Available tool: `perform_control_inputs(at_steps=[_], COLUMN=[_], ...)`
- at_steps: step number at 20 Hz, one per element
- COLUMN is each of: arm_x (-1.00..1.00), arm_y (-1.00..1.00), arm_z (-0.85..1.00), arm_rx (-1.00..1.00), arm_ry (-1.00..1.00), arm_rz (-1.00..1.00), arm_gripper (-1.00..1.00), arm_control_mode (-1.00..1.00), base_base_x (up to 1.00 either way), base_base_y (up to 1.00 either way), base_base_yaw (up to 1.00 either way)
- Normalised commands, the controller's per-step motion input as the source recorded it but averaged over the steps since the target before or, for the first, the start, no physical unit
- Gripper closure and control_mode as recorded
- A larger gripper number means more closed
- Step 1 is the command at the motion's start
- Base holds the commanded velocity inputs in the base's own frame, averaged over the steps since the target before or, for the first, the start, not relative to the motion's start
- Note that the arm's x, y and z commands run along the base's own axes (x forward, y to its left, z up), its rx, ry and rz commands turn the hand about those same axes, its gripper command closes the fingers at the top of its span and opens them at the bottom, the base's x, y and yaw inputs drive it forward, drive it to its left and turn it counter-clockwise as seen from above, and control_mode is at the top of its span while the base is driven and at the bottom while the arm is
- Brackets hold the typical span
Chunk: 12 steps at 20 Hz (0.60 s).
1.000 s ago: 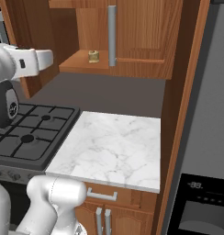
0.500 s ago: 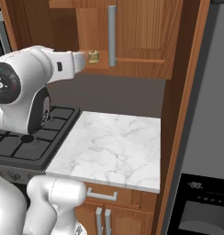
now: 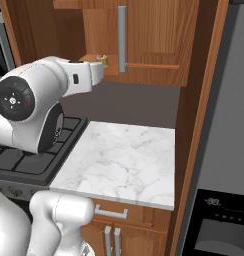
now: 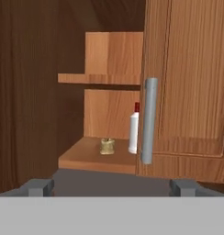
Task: Get the candle and the liquor from the cabinet and move them to the dining counter.
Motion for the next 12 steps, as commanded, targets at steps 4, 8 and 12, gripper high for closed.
perform_control_inputs(at_steps=[4, 8, 12], arm_x=[0.00, 0.00, 0.08], arm_y=[-0.15, -0.18, -0.12], arm_z=[-0.08, -0.04, 0.00], arm_rx=[0.00, 0.00, 0.00], arm_ry=[0.00, -0.02, 0.00], arm_rz=[-0.07, -0.09, -0.10], arm_gripper=[-1.00, -1.00, -1.00], arm_control_mode=[-1.00, -1.00, -1.00], base_base_x=[0.00, 0.00, 0.00], base_base_y=[0.00, 0.00, 0.00], base_base_yaw=[0.00, 0.00, 0.00])
